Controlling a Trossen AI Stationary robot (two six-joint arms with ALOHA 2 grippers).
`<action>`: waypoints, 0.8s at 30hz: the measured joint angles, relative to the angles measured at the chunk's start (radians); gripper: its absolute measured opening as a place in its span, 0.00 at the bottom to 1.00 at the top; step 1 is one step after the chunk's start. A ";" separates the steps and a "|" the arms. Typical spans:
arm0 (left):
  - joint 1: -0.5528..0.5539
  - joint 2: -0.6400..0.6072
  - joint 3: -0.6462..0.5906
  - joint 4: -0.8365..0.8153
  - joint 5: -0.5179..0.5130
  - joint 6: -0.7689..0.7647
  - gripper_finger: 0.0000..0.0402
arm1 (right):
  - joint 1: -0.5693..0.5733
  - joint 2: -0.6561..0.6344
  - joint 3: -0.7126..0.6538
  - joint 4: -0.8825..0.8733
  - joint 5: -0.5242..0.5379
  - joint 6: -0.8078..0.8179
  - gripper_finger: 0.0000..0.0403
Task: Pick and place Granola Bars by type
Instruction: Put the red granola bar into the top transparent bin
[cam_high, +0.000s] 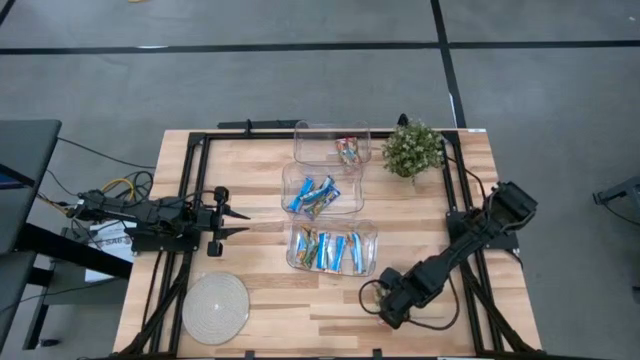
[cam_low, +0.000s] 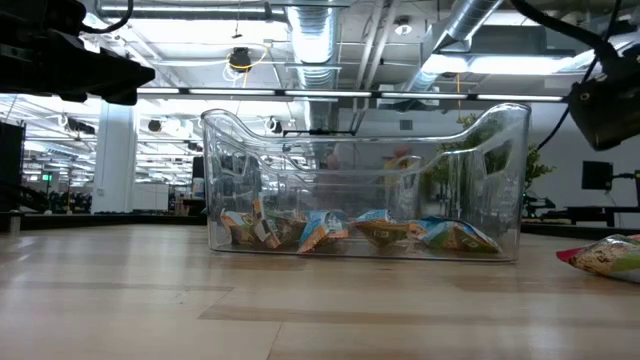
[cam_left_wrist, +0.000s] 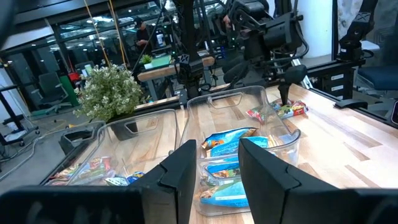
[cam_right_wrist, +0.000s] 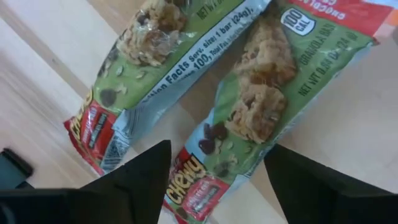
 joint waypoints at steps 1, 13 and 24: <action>0.000 0.000 0.000 0.000 0.000 0.000 0.28 | -0.005 0.003 0.000 0.000 -0.002 0.000 0.63; 0.000 0.000 0.000 0.000 0.000 0.000 0.28 | -0.020 0.005 -0.002 -0.005 0.004 -0.008 0.48; 0.000 0.000 0.000 0.000 0.000 0.000 0.28 | -0.020 0.006 -0.005 -0.003 0.009 -0.009 0.22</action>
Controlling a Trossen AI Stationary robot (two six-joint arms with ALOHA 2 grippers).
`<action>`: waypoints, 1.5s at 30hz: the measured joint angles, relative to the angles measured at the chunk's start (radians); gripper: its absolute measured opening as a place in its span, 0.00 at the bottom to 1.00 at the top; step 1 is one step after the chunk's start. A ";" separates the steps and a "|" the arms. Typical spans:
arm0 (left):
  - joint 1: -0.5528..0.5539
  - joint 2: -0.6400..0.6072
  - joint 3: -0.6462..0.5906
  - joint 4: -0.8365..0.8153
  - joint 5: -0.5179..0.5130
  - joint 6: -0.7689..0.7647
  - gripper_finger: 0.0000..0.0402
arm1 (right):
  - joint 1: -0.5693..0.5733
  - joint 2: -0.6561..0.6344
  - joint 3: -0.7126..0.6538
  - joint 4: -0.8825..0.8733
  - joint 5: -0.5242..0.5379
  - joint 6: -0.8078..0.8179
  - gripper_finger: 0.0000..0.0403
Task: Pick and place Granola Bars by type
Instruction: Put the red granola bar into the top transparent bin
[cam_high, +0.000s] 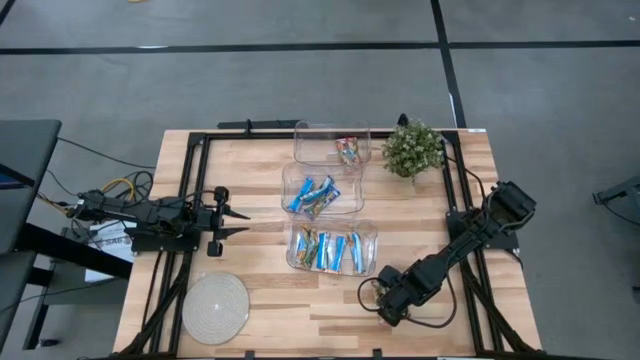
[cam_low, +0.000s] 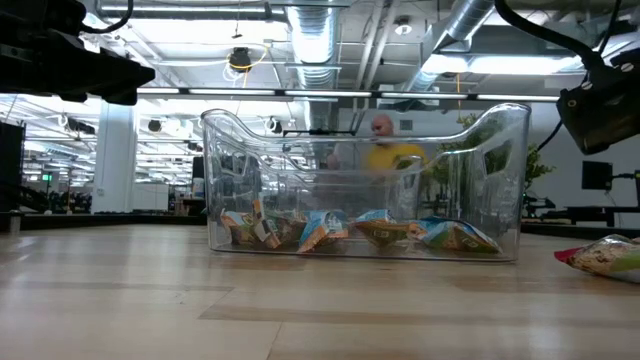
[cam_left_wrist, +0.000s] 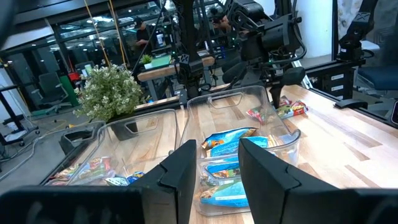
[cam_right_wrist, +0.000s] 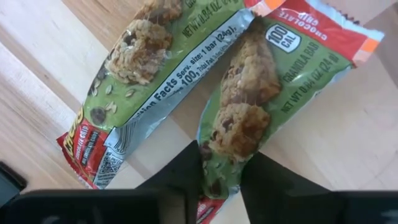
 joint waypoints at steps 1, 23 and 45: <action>0.000 0.000 0.000 0.000 0.000 0.000 0.28 | 0.000 -0.005 0.000 0.001 0.000 0.000 0.21; 0.000 0.000 0.000 0.000 0.000 0.000 0.28 | -0.033 -0.237 -0.002 -0.032 0.150 0.035 0.11; 0.000 0.000 0.000 0.000 0.000 0.000 0.28 | -0.121 -0.501 -0.001 0.197 0.266 -0.115 0.10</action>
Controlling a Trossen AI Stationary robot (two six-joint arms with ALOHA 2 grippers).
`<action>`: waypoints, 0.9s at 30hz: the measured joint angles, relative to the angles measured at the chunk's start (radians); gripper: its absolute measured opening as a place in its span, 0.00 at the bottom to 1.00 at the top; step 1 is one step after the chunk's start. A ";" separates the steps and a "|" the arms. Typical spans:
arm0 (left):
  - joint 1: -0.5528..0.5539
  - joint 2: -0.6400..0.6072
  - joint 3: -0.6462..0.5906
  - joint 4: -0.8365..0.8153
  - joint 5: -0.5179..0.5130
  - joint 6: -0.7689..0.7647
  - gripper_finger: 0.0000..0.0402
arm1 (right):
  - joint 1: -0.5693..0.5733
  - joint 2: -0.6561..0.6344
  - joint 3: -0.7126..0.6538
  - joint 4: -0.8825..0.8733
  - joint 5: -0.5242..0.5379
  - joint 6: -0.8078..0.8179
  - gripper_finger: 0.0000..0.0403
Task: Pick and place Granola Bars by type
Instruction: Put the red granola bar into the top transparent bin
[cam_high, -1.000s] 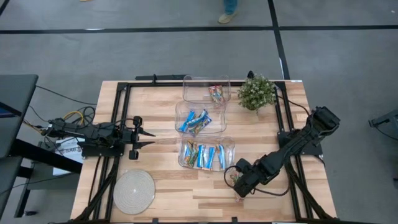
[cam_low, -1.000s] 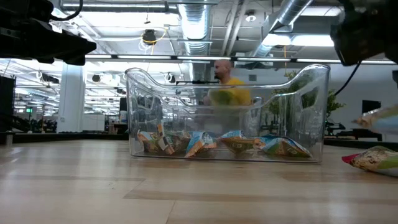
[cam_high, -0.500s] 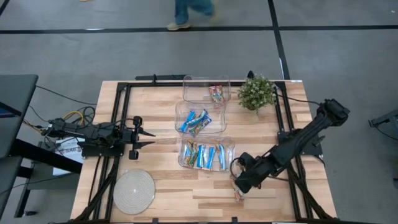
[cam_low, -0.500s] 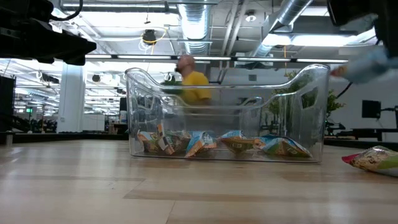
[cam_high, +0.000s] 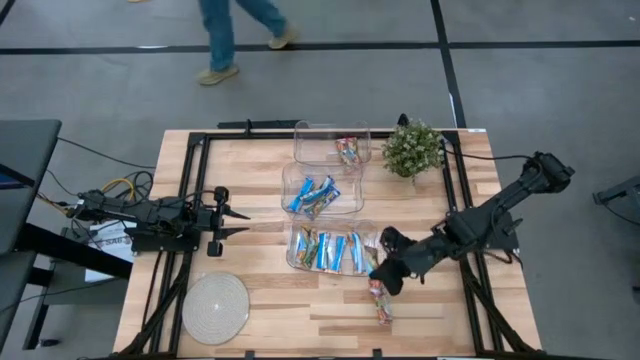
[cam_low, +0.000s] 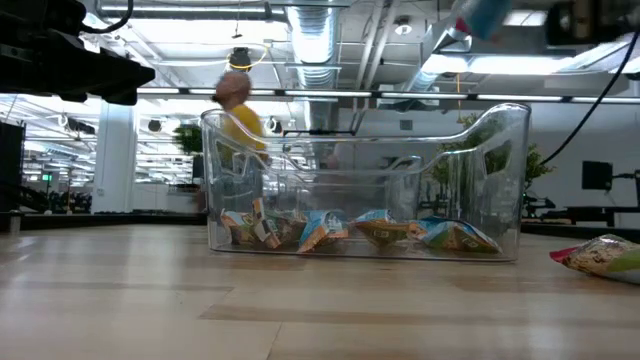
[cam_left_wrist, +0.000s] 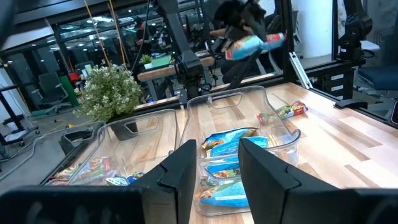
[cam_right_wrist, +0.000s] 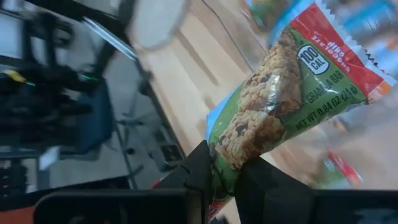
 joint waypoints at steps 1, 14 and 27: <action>0.000 0.000 0.000 0.000 0.000 0.000 0.28 | -0.013 -0.007 0.000 0.021 0.000 -0.024 0.10; 0.000 0.000 0.000 0.000 0.000 0.000 0.28 | -0.213 -0.025 0.001 0.294 -0.078 -0.269 0.10; 0.000 0.000 0.000 0.000 0.000 0.000 0.28 | -0.391 -0.025 0.001 0.314 -0.095 -0.355 0.10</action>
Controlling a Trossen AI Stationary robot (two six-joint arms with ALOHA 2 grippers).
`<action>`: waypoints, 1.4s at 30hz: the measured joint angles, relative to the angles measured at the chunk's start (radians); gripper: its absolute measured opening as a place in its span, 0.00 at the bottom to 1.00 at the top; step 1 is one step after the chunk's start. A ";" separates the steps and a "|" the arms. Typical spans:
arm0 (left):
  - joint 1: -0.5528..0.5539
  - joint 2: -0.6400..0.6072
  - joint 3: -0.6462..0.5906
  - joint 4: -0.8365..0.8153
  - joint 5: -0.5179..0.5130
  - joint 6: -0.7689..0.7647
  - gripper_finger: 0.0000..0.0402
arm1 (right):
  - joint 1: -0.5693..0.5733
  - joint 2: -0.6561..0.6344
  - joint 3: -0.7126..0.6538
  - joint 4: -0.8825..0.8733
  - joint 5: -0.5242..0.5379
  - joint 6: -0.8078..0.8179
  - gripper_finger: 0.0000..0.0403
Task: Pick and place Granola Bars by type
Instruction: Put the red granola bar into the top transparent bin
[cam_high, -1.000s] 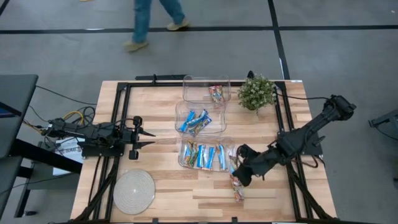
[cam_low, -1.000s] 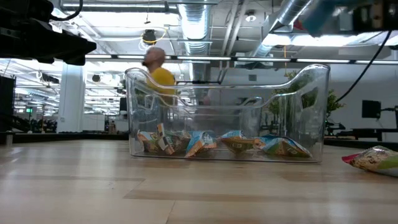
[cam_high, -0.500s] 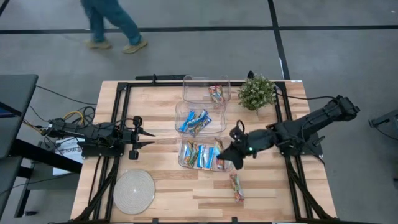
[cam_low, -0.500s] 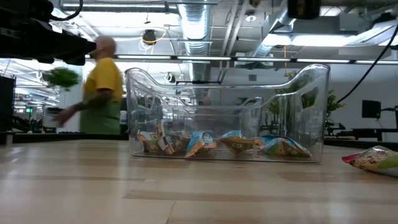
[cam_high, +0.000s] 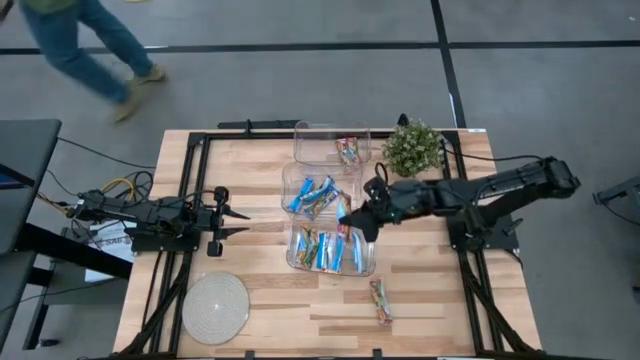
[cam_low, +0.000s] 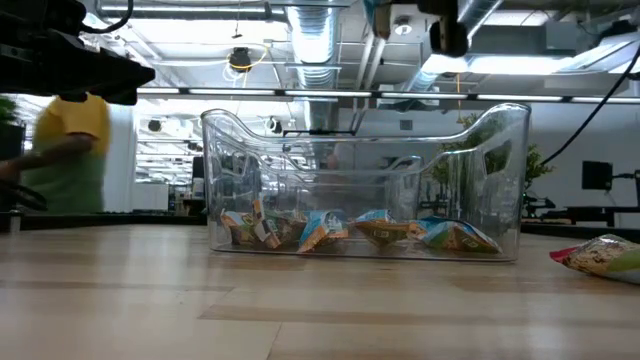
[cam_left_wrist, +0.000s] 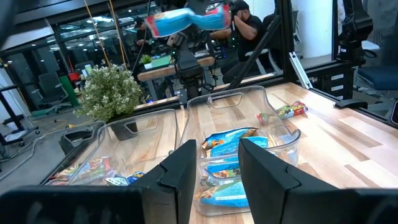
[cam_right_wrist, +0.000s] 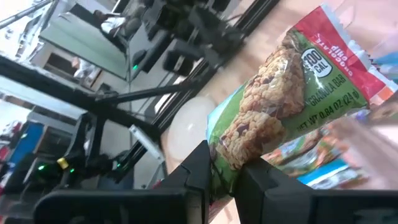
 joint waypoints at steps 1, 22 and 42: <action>0.000 0.000 0.000 0.000 0.000 0.000 0.28 | -0.015 0.000 0.000 0.000 -0.008 -0.011 0.10; 0.000 0.000 0.000 0.000 0.000 0.000 0.28 | -0.451 0.092 0.112 -0.139 -0.120 -0.240 0.08; 0.000 0.000 0.000 0.000 0.000 0.000 0.28 | -0.638 0.538 0.628 -0.547 -0.242 -0.423 0.07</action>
